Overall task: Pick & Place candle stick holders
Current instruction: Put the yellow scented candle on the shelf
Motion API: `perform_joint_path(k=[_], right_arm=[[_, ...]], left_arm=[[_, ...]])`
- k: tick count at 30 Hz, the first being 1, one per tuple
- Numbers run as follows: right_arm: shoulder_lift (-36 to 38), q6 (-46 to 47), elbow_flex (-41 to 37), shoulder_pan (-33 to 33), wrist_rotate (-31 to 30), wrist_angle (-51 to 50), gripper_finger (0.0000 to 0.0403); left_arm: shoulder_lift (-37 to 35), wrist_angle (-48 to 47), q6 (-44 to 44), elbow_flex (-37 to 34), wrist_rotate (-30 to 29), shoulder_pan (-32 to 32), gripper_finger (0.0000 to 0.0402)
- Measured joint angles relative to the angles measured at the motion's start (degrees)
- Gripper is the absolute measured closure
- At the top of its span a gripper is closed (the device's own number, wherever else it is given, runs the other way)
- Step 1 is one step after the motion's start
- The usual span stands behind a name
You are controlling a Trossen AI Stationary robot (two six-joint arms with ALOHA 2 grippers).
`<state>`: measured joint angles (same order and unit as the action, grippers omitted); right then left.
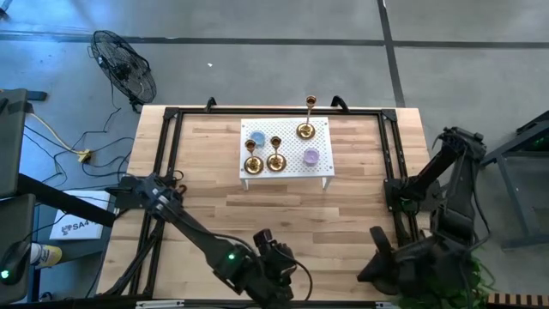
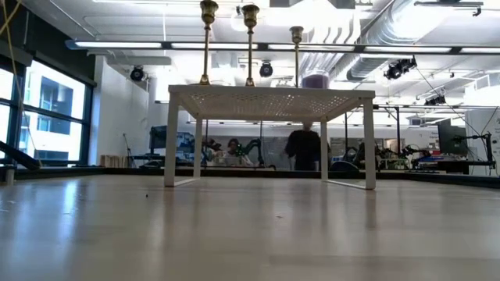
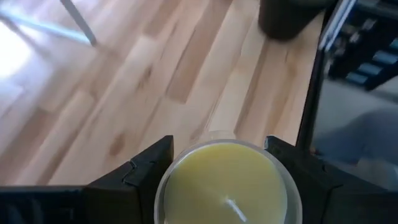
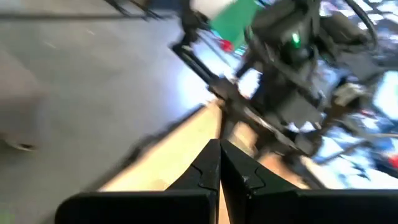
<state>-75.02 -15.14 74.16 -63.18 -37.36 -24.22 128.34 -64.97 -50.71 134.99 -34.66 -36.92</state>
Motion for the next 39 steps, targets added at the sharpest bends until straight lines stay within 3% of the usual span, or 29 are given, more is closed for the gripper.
perform_joint_path(k=[3,12,25,34,39], right_arm=[[-0.4,-1.6,0.0,-0.6,-6.4,-0.9,0.0402],[-0.4,-4.8,0.0,0.6,-12.9,-1.7,0.0386],[-0.4,-16.1,0.0,0.9,-21.4,-1.2,0.0260],[-0.2,-16.7,0.0,0.7,-26.6,8.6,0.0218],[2.8,-5.3,0.0,1.1,-21.1,11.6,0.0219]], left_arm=[[-1.7,1.8,1.5,0.0,-2.5,-0.3,0.0180],[-4.4,12.9,11.5,0.0,-10.9,-1.0,0.0180],[-5.2,44.8,37.4,0.0,-13.7,-0.9,0.0180],[-5.2,37.5,38.5,0.0,-13.3,-0.6,0.0180],[-5.1,31.5,39.4,-0.6,-13.3,-0.6,0.0180]])
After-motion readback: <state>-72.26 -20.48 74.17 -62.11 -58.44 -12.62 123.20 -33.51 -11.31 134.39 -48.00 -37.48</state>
